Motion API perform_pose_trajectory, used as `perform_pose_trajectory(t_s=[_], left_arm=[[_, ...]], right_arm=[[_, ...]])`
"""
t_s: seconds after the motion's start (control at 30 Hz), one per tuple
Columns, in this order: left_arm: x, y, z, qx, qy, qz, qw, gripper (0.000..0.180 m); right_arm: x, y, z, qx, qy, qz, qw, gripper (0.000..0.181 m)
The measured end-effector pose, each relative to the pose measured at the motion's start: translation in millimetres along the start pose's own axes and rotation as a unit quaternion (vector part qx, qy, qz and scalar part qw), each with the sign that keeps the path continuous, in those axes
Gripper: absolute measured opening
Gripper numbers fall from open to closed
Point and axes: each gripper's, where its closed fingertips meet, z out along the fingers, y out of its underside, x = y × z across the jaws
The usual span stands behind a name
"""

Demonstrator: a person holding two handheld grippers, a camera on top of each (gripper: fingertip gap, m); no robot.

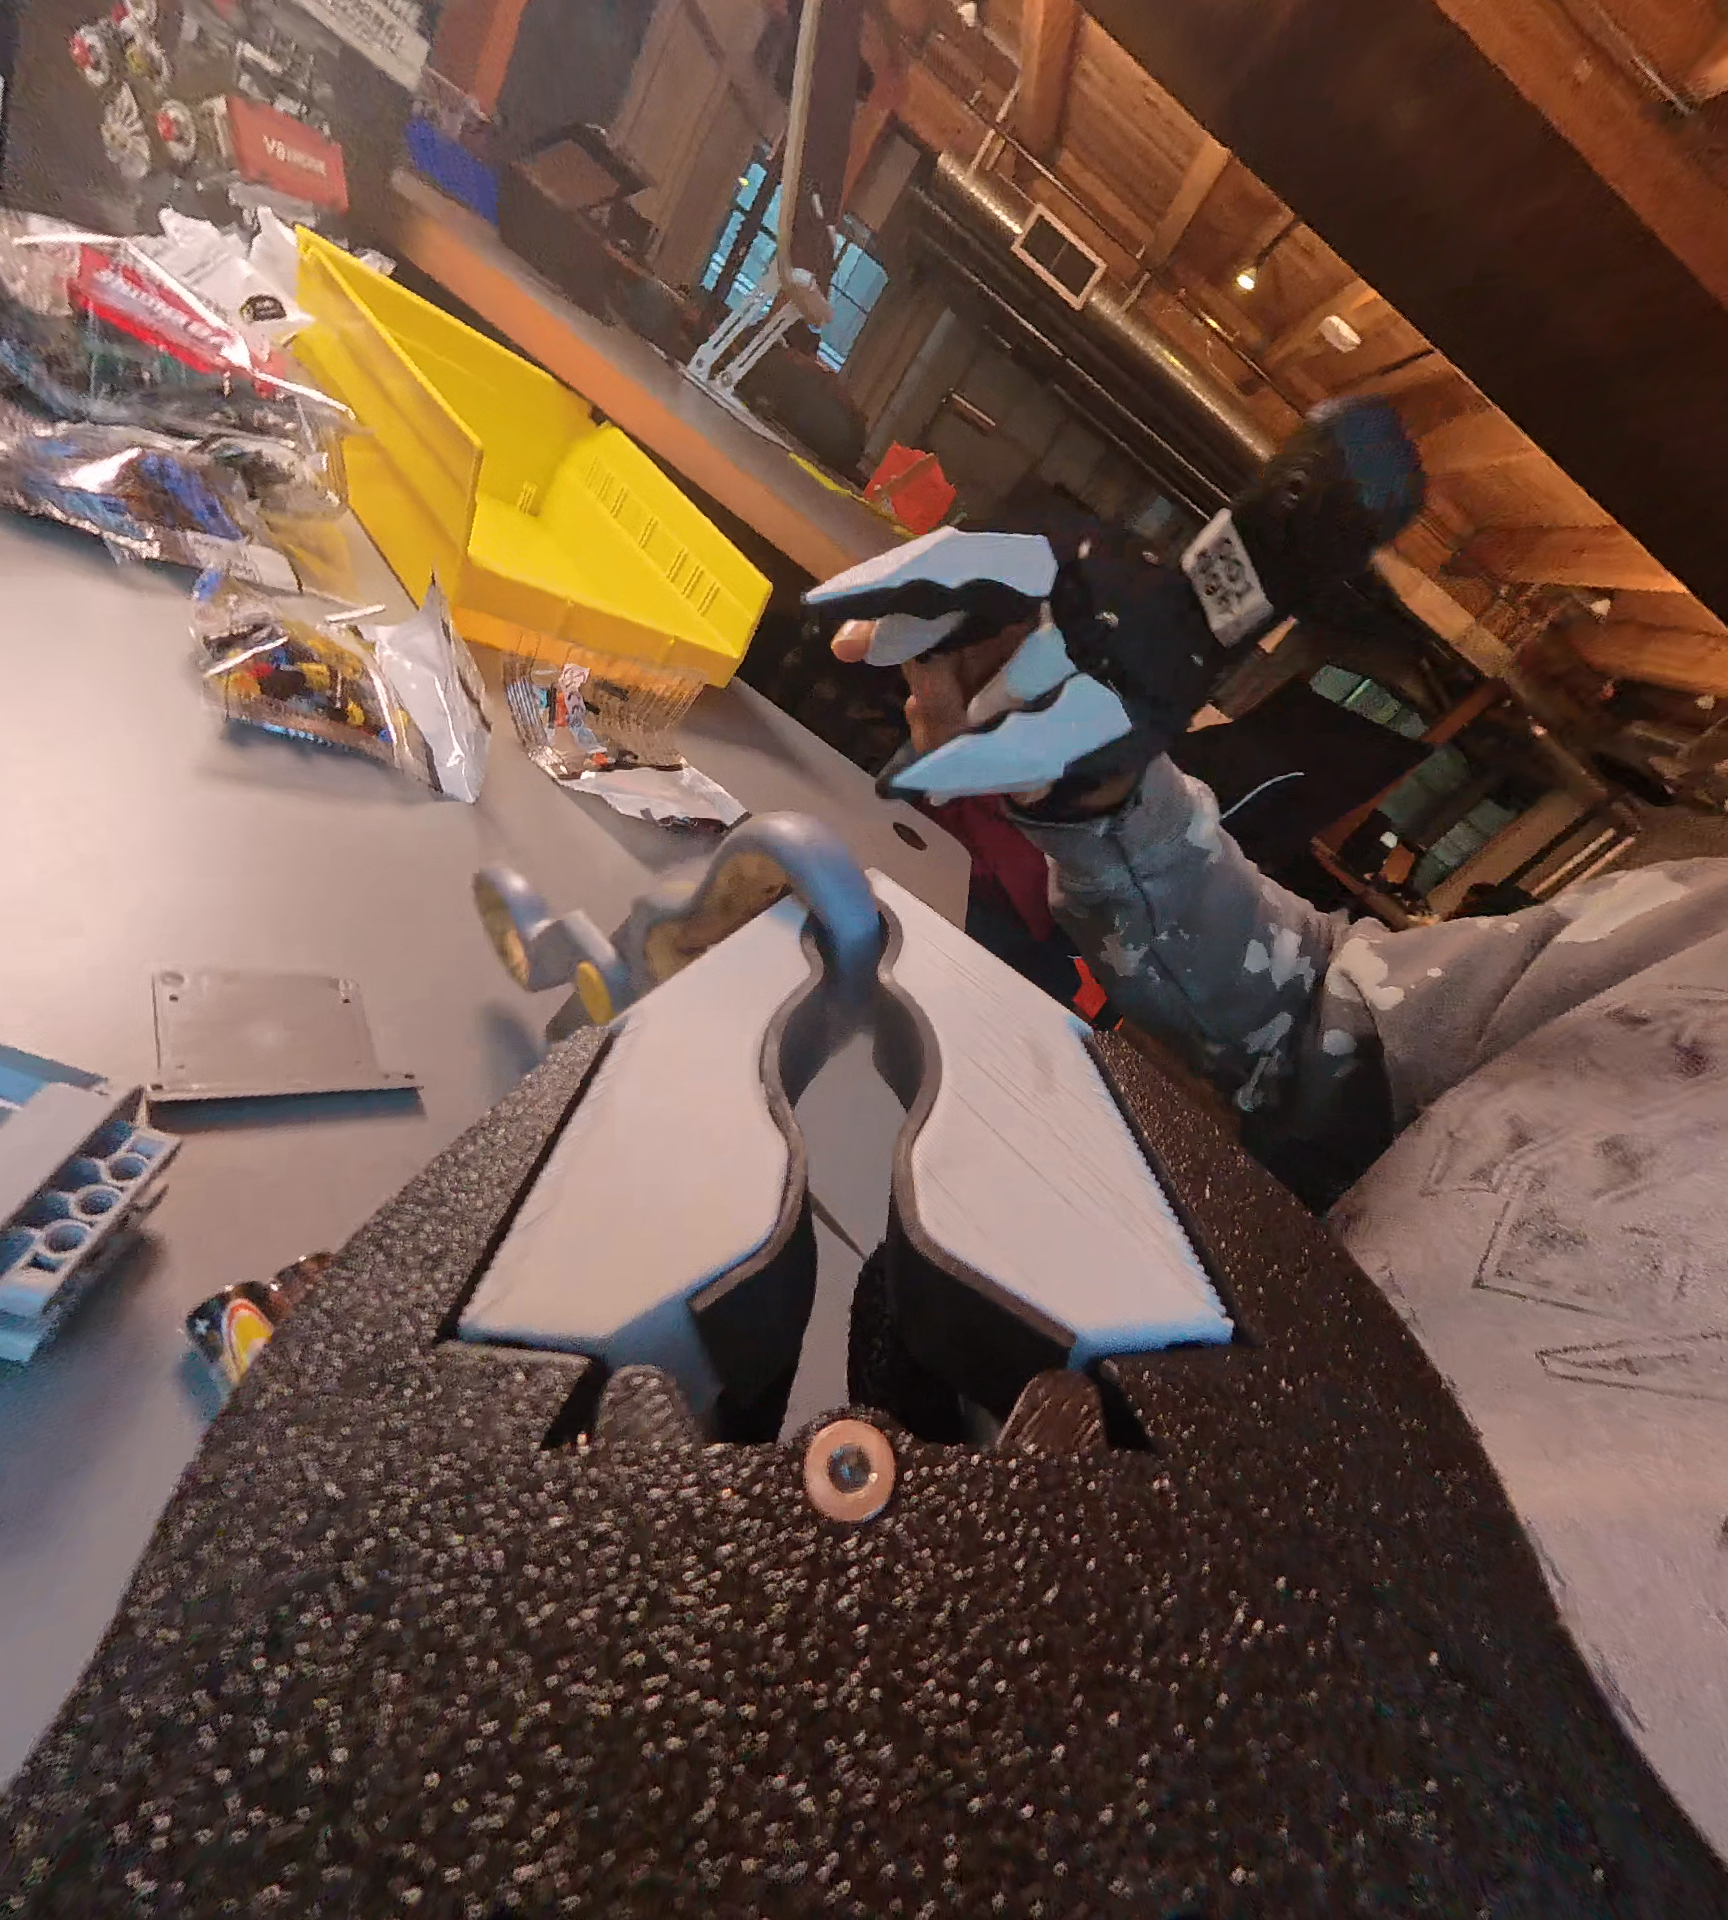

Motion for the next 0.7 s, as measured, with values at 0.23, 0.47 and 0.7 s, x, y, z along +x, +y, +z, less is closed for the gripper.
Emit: perform_pose_trajectory(t_s=[0.23, 0.47, 0.7], left_arm=[[24.2, -29.8, -17.7, -0.069, 0.064, 0.097, 0.991, 0.000], [71.3, -49.3, -14.1, -0.135, 0.127, 0.189, 0.964, 0.000], [83.8, -82.6, -23.3, -0.095, 0.136, 0.199, 0.966, 0.000]], right_arm=[[-8.8, 36.0, 21.6, 0.037, -0.178, 0.191, 0.965, 0.061], [-37.5, 13.4, 80.6, 0.066, -0.248, 0.153, 0.954, 0.064], [-37.3, -26.1, 63.7, 0.153, -0.299, 0.161, 0.928, 0.013]])
